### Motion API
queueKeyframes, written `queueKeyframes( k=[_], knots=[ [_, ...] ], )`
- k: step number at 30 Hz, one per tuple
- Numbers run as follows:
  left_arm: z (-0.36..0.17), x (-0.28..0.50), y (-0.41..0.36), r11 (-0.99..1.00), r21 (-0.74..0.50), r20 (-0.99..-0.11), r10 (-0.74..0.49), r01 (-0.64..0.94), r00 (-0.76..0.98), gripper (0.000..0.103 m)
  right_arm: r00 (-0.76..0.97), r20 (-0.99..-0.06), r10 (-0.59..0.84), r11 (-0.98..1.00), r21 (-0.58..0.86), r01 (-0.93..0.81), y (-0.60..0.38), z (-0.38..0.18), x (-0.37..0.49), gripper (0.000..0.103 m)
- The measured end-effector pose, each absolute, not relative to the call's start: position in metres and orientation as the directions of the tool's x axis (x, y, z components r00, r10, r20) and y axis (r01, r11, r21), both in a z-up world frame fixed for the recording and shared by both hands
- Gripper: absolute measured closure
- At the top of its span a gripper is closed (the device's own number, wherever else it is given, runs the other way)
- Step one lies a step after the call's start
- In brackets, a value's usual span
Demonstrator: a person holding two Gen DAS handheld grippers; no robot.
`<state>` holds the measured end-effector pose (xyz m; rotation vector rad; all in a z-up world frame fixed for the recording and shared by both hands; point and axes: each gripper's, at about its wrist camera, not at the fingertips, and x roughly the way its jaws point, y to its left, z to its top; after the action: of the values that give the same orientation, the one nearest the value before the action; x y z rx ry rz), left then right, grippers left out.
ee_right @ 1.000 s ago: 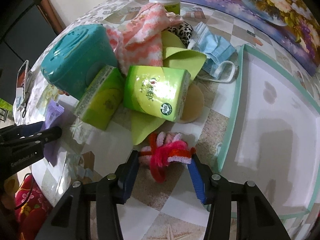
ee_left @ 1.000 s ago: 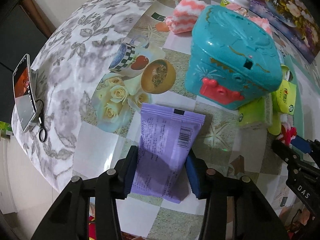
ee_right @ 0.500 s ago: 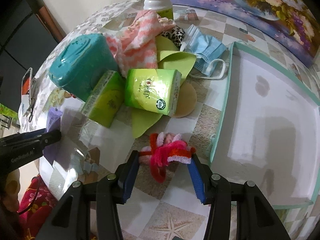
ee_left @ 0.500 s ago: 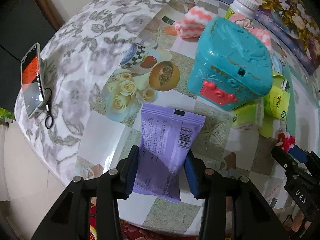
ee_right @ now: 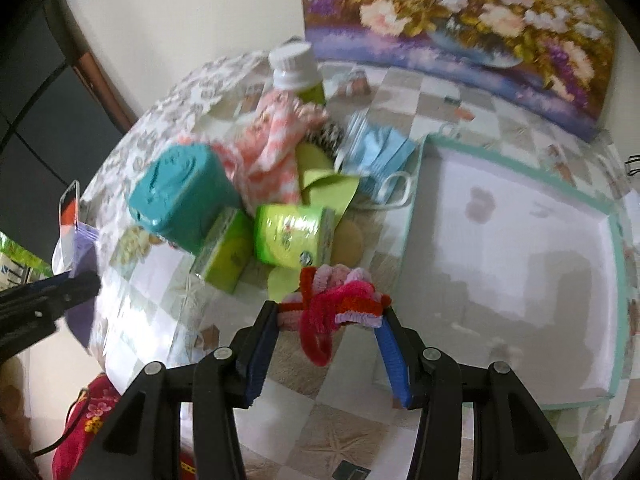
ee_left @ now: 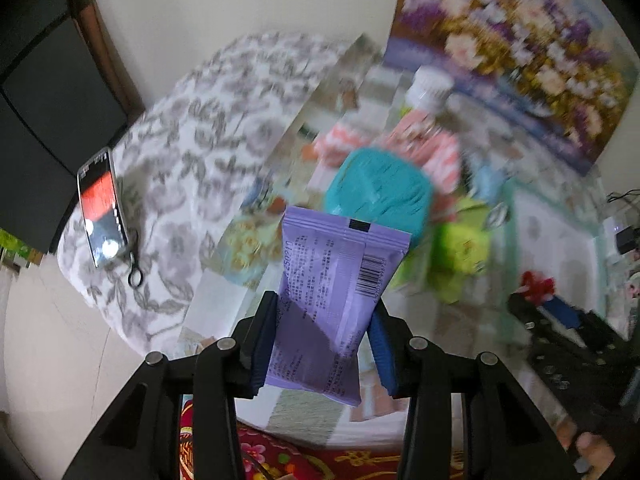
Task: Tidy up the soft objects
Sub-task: 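Carry the purple packet and red toy into the white tray and release both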
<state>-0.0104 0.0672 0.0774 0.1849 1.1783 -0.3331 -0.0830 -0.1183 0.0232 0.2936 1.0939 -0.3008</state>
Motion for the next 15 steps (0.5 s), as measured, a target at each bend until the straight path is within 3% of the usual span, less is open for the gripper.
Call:
queueKeyframes(
  k=[8,15],
  knots=[
    [0.106,-0.019,0.029,0.919,-0.073,-0.898,-0.230,0.388,0.375,0.058,0.456,-0.869,-0.191,0.889,0.043,0.455,-0.136,0.039,-0.095,0.050],
    [0.093,-0.029,-0.023,0.906,-0.047,-0.907,-0.216,0.422,0.363,0.058,0.393,-0.875,-0.284,0.796,0.013,0.605,-0.181,0.043,-0.119,0.050]
  ],
)
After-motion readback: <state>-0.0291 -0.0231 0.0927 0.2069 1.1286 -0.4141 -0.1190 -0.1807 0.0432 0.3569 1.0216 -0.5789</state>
